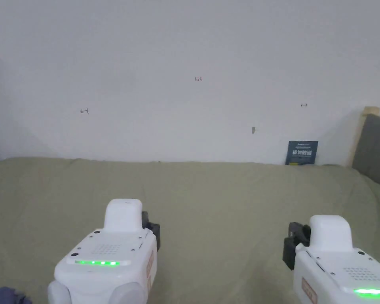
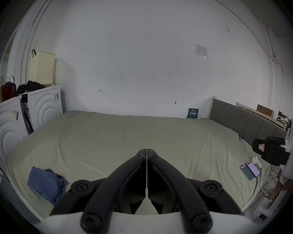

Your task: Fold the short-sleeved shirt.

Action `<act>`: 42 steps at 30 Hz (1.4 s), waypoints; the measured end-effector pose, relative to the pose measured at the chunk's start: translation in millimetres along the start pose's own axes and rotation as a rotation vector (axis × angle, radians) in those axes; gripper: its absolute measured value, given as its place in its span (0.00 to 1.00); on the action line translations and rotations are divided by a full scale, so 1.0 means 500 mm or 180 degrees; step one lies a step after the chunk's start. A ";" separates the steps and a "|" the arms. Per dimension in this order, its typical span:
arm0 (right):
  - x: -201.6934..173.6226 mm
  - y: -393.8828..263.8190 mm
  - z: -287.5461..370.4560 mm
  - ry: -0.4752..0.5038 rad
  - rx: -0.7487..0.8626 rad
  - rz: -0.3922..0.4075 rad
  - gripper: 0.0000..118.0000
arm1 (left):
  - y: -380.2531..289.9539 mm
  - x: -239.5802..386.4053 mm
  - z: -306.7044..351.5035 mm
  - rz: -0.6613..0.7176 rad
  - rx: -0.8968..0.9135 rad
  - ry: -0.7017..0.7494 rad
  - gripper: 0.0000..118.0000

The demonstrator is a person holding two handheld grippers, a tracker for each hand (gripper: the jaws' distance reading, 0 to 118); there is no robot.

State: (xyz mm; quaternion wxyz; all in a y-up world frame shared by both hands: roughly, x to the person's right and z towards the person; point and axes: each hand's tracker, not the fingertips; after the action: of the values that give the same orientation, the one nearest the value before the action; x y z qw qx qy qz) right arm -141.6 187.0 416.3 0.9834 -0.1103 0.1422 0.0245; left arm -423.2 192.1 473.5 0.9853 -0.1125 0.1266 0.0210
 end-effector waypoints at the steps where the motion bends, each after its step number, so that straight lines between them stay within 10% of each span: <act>1: 0.001 -0.001 0.009 -0.0009 0.0034 -0.0018 0.00 | -0.004 0.009 0.007 0.0046 -0.0030 0.0150 0.00; 23: -0.021 0.016 0.046 0.0033 0.0146 0.0160 0.03 | 0.011 0.028 0.060 0.0019 0.0044 0.0045 0.05; 24: -0.024 0.018 0.045 -0.0003 0.0153 0.0159 0.10 | 0.012 0.027 0.061 0.0019 0.0034 0.0040 0.16; 26: -0.022 0.017 0.045 -0.0134 0.0246 0.0106 0.72 | 0.012 0.028 0.060 0.0010 0.0079 0.0273 0.97; 27: -0.018 0.018 0.040 -0.0093 0.0225 0.0097 1.00 | 0.009 0.013 0.082 0.0057 -0.0099 0.0501 0.99; 31: -0.016 0.031 0.052 -0.0048 0.0275 0.0139 1.00 | 0.028 -0.015 0.054 0.0497 0.0010 0.0179 1.00; 42: -0.027 0.042 0.057 0.0071 0.0246 0.0125 1.00 | 0.045 0.026 0.101 -0.0317 0.0183 0.0241 1.00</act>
State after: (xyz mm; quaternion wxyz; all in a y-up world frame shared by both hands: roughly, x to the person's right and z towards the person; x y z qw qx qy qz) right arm -148.3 213.7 442.4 0.9846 -0.0697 0.1561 0.0371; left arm -400.0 225.6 512.7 0.9825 -0.0910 0.1587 -0.0360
